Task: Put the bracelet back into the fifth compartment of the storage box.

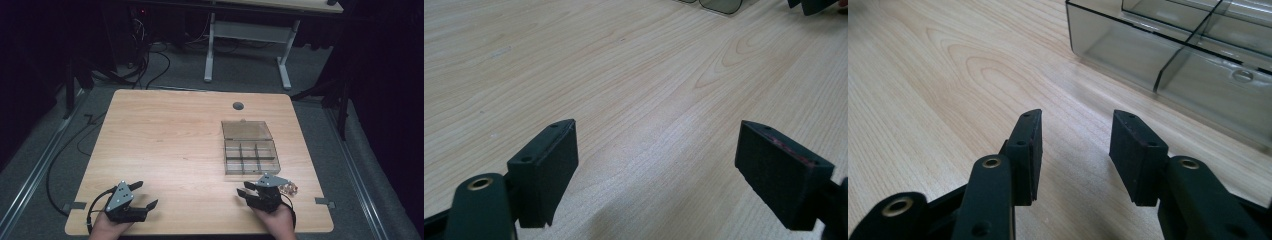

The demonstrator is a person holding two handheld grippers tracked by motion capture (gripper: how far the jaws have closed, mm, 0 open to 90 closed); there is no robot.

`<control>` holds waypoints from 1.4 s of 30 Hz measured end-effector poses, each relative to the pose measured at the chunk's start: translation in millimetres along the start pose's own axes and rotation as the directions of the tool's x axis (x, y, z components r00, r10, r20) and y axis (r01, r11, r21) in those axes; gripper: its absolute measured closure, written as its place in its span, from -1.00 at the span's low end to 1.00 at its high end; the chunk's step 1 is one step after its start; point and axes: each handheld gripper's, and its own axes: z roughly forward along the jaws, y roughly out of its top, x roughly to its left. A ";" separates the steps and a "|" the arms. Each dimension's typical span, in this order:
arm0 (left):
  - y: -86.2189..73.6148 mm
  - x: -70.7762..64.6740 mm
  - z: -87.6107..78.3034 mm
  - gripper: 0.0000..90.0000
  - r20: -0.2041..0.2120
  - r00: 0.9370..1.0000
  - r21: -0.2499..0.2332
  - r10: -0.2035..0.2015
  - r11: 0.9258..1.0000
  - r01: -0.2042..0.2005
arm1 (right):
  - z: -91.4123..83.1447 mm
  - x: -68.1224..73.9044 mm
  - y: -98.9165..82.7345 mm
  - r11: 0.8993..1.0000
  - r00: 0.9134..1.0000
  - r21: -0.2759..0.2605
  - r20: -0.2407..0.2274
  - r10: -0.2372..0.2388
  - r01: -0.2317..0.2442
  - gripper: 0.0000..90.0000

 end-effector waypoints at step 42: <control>0.2 -0.1 0.4 -0.60 0.001 1.000 0.002 0.000 1.000 0.000 | -73.5 -58.4 -28.3 0.985 0.938 -0.064 0.300 0.171 -0.159 1.00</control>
